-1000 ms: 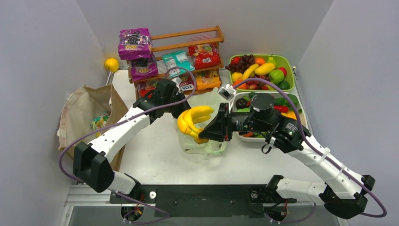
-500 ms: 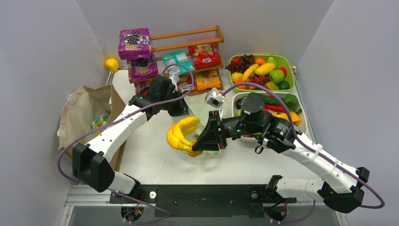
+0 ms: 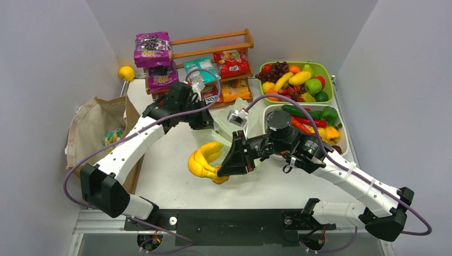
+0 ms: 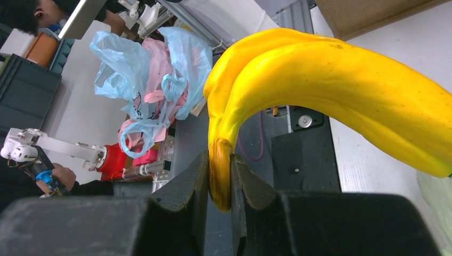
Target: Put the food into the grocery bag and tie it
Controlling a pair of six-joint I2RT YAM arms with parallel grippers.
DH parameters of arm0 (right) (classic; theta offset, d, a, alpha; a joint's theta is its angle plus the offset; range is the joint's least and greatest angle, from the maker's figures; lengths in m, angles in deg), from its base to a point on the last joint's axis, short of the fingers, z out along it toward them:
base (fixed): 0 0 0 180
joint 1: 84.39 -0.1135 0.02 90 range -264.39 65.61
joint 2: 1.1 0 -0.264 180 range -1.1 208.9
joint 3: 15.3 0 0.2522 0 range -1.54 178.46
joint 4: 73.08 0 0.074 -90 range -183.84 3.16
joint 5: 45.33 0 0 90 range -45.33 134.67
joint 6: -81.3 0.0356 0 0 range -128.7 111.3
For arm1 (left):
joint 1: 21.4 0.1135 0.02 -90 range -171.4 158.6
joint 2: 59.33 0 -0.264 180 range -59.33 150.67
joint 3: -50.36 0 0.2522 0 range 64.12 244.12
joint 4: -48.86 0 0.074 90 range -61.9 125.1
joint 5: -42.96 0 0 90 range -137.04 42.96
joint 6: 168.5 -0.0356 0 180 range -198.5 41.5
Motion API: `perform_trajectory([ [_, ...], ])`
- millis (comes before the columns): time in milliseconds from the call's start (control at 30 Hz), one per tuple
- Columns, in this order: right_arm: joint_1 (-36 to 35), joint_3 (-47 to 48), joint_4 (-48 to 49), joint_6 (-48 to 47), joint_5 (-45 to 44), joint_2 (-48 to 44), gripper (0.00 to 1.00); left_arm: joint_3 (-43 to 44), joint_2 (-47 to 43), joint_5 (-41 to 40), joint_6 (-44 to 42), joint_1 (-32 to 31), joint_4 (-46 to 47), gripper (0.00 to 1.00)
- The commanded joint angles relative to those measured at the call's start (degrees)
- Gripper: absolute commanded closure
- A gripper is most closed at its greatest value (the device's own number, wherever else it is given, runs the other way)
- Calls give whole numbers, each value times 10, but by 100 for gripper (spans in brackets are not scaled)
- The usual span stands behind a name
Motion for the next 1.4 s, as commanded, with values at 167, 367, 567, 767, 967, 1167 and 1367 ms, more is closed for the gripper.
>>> perform_trajectory([
  [167, 79, -39, 128, 80, 80, -78, 100, 16, -16, 40, -75, 7, -8, 100],
  [367, 97, -46, 153, 110, 116, -87, 100, 9, -16, 62, -82, 7, 2, 100],
  [567, 111, -65, 159, 107, 127, -85, 100, 13, -19, 105, -85, 7, 19, 100],
  [767, 177, -90, 164, 98, 171, -93, 100, 20, -24, 110, -91, 7, 6, 100],
  [967, 200, -119, 165, 92, 189, -79, 100, 18, -31, 128, -73, 7, 24, 100],
  [1167, 125, -119, 167, 88, 154, -54, 100, 18, -23, 127, -45, 7, 45, 100],
  [1367, 54, -124, 229, 117, 116, -27, 100, 14, -4, 112, -9, 7, 62, 100],
])
